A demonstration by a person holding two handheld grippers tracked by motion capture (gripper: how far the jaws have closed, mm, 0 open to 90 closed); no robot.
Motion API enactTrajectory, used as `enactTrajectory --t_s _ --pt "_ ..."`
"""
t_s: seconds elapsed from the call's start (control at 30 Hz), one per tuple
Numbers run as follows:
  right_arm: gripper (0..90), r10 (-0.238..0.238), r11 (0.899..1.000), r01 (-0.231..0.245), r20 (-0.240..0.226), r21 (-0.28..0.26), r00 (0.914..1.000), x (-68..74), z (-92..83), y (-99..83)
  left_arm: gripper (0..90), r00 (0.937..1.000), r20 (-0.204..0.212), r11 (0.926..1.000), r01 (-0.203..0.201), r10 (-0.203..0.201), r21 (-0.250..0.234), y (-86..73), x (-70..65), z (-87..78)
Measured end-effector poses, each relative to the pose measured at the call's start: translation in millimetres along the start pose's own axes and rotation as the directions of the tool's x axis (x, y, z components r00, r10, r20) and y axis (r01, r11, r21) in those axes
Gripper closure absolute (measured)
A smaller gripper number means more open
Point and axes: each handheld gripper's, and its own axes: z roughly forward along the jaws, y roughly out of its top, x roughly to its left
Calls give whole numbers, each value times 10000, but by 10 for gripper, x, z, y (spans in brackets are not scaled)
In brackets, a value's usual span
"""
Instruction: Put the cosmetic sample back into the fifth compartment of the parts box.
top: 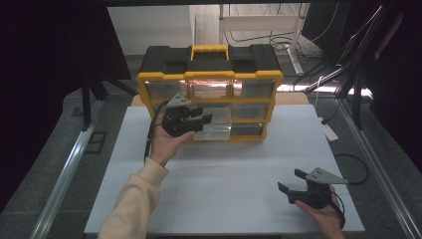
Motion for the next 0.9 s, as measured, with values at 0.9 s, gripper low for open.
enactTrajectory --t_s 0.9 --pt "172 40 10000 -40 -43 -21 10000 20 -4 14 179 9986 -442 9989 -321 306 -338 -1049 -169 -893"
